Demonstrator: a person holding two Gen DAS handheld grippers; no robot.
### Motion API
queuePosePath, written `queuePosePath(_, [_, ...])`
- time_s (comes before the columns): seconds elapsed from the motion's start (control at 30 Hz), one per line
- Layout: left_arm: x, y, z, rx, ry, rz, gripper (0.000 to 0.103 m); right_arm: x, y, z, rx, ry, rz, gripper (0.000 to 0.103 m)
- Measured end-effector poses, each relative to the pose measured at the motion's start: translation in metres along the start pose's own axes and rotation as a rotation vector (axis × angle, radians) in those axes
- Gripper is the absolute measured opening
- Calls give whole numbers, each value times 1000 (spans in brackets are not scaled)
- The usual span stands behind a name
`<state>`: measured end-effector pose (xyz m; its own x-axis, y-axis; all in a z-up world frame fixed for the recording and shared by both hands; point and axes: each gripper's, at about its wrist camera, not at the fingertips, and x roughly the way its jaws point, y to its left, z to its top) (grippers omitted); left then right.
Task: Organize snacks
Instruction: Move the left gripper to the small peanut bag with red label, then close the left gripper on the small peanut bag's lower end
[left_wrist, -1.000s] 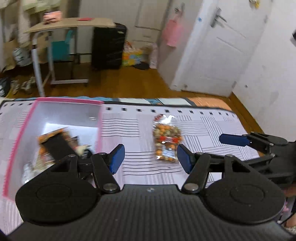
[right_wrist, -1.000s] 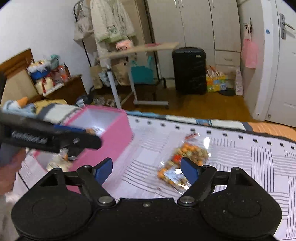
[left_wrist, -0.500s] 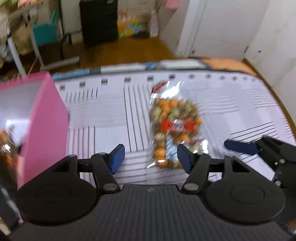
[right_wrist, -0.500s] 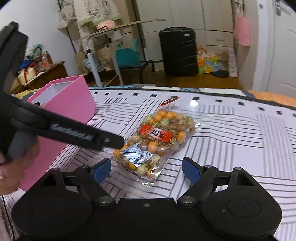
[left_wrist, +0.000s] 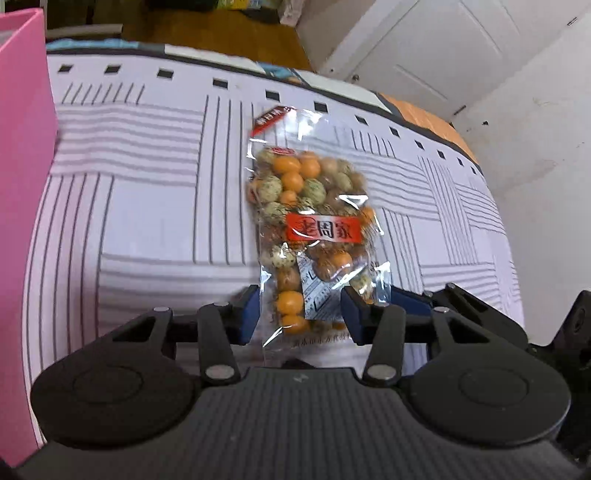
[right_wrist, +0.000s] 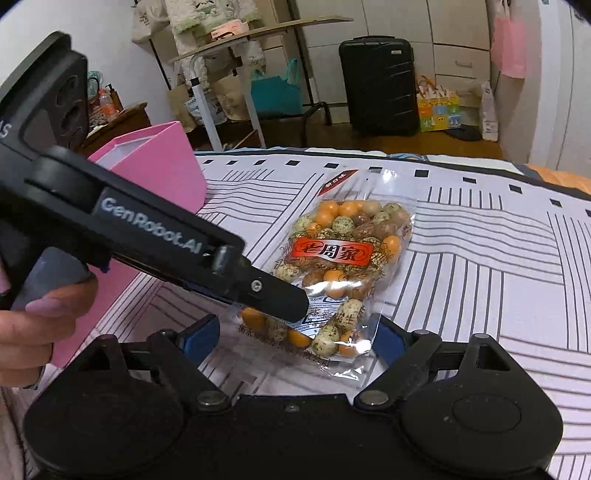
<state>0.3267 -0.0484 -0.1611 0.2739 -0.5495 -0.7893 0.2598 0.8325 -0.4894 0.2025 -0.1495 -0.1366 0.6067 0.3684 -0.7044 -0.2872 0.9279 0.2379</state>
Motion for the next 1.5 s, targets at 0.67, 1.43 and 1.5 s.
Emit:
queuePosePath(0.67, [-10,8,-30,-61,-69,43,46,22,16,-8,-171,23,-115,100])
queuePosePath(1.43, [-29,-32,-50,35,16,69,43,-24,34,-27,115,47,-141,79])
queuePosePath(1.5, [-33,-31,-53,38,29,53,43,-28,36,-30,130,53,-127,79])
